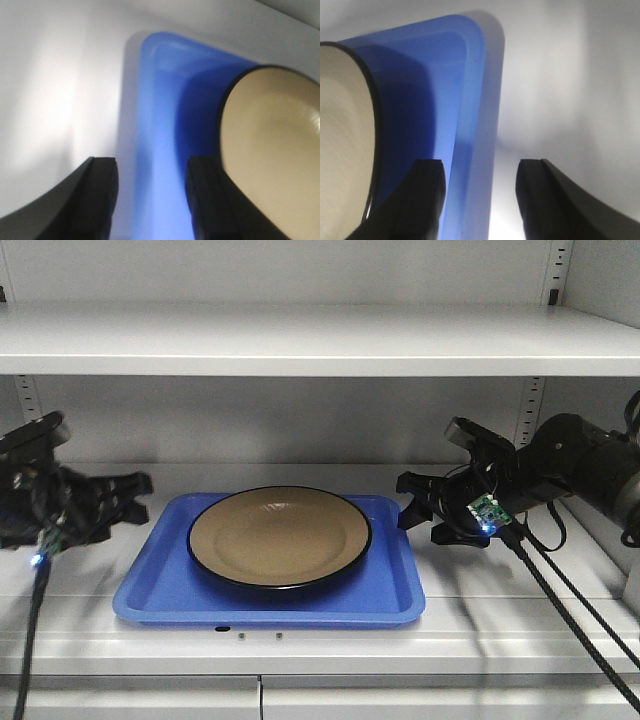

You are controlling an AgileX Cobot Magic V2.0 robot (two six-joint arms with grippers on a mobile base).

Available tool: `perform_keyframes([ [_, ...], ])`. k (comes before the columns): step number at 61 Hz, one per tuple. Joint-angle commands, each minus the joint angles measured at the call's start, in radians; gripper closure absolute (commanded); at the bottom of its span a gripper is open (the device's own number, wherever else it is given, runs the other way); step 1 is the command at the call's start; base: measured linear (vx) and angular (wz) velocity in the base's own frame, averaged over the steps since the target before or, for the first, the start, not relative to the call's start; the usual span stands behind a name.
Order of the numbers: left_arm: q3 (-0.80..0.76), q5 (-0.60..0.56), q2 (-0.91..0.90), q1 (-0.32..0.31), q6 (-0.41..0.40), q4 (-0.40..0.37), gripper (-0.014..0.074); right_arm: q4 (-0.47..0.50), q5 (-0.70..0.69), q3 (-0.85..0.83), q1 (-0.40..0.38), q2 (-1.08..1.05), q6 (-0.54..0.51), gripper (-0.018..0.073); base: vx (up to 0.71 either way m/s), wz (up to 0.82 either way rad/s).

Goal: Place disk in tray to left cabinet
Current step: 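Withdraw the left gripper away from the tray's side wall, then withdraw the right gripper away from the tray and out of the cabinet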

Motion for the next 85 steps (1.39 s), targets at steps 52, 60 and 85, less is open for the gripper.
perform_keyframes([
  [52,1.25,-0.589,-1.234,0.076,0.0,0.309,0.0604,0.024,-0.051,-0.035,-0.005,-0.072,-0.005,0.0155,0.0,0.0],
  [60,1.351,-0.594,-1.364,0.084,0.0,0.336,0.0603,0.024,-0.051,-0.035,-0.005,-0.072,-0.005,0.0155,0.0,0.0],
  [85,1.512,-0.496,-1.693,0.121,-0.01,0.335,0.06,0.026,-0.05,-0.034,-0.005,-0.072,-0.005,0.0155,0.0,0.0],
])
